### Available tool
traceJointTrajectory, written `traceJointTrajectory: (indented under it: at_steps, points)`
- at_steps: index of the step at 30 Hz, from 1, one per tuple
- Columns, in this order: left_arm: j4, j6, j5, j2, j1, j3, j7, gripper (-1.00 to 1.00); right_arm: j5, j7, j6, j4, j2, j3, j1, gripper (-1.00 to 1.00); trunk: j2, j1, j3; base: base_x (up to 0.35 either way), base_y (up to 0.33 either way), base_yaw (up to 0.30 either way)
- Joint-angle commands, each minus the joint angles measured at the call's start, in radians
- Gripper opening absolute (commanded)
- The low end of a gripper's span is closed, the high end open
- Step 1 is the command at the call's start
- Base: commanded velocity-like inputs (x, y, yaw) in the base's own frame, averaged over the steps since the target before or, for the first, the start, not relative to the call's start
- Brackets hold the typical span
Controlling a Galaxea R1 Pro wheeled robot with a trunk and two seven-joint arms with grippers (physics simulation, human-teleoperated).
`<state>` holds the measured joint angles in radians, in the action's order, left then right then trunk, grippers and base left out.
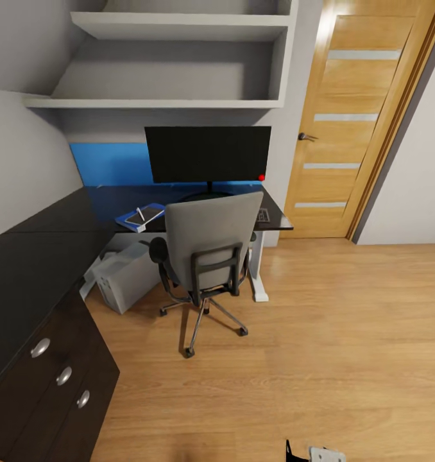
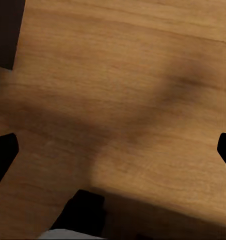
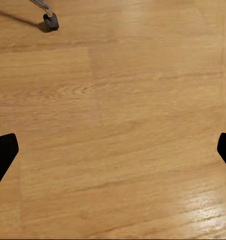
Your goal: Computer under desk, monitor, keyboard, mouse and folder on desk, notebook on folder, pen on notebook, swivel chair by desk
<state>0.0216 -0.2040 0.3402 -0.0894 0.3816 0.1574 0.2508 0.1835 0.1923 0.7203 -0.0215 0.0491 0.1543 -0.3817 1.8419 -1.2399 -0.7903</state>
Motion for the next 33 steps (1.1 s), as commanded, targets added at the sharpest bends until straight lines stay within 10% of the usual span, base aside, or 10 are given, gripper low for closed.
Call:
traceJointTrajectory:
  at_steps: [1, 33]
  points:
    - [0.000, -0.003, 0.006, 0.005, -0.007, 0.011, 0.004, 1.00, 0.006, 0.003, 0.003, -0.002, -0.003, 0.012, 0.000, 1.00, -0.007, 0.004, 0.003, 0.000, 0.000, 0.000]
    - [-0.002, -0.030, 0.008, 0.055, -0.084, 0.011, -0.001, 1.00, 0.007, 0.000, 0.000, -0.003, -0.017, 0.012, 0.007, 1.00, -0.231, 0.127, 0.103, 0.000, 0.000, 0.000]
